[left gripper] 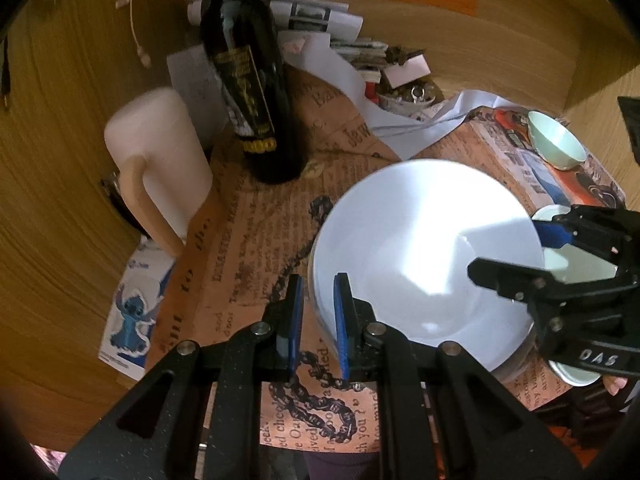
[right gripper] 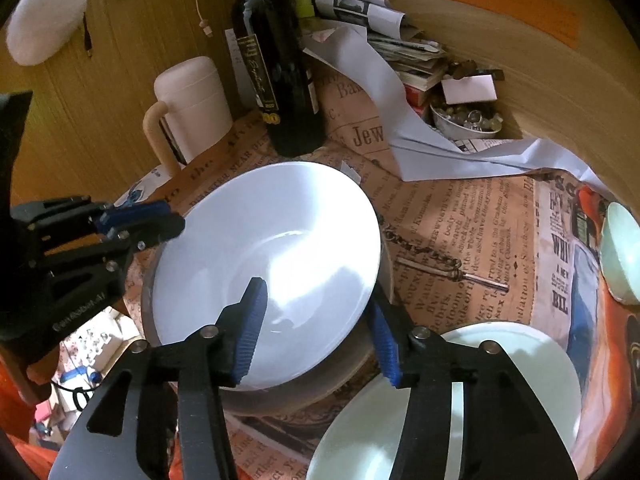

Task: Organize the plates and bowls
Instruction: 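Lower the white bowl onto the stack in the right gripper, open both grippers, then move the right gripper to the mint green bowl and grasp its rim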

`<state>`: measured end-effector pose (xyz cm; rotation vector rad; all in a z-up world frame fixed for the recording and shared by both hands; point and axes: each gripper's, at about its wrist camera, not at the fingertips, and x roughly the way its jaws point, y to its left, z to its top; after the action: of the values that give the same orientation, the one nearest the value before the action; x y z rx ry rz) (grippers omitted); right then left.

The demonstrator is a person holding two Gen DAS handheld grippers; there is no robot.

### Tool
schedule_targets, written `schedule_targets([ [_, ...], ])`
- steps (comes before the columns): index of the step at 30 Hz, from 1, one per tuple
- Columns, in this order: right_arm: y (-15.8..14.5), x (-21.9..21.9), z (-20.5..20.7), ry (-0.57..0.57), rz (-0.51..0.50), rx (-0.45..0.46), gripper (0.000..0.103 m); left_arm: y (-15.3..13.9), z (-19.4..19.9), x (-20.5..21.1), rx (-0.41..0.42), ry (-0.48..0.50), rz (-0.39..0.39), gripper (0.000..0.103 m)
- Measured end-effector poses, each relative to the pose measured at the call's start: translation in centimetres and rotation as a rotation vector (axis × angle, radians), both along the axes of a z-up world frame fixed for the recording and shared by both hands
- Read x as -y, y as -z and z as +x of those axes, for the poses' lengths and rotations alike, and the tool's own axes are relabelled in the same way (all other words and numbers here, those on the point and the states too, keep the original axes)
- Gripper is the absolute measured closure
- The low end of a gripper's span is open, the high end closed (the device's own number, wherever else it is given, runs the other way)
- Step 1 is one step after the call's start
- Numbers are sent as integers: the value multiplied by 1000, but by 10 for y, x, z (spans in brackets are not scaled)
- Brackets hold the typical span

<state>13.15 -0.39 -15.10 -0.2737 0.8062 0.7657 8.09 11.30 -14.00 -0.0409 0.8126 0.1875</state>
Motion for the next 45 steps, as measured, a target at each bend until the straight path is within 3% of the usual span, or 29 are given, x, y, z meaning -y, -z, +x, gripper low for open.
schedule_targets([
  [3, -3, 6, 3, 5, 26, -13, 56, -13, -1, 2, 28, 1, 4, 85],
  [4, -5, 7, 3, 12, 32, -7, 50, -17, 0, 3, 36, 0, 6, 83],
  [5, -10, 10, 1, 31, 36, 22, 43, -22, 0, 3, 48, -2, 10, 73],
  [6, -16, 14, -2, 55, 42, 65, 28, -26, -1, 4, 59, -4, 11, 61],
  [7, -23, 18, -6, 72, 56, 121, 19, -31, -1, 5, 77, -5, 10, 56],
  [10, -41, 31, -15, 89, 68, 240, 18, -45, 1, 9, 115, -3, 19, 51],
  [13, -54, 46, -16, 114, 76, 302, 18, -59, 5, 16, 145, 13, 18, 41],
  [18, -69, 82, -1, 187, 101, 345, 17, -81, 18, 34, 200, 43, 12, 26],
  [22, -80, 123, 21, 284, 129, 363, 17, -94, 34, 54, 231, 74, 17, 21],
  [24, -86, 144, 32, 335, 145, 368, 17, -100, 45, 64, 248, 92, 18, 11],
  [34, -88, 233, 102, 589, 143, 360, 17, -102, 121, 122, 205, 180, 55, 11],
  [45, -27, 280, 185, 737, 75, 136, 21, -68, 218, 194, 25, 315, 16, 11],
])
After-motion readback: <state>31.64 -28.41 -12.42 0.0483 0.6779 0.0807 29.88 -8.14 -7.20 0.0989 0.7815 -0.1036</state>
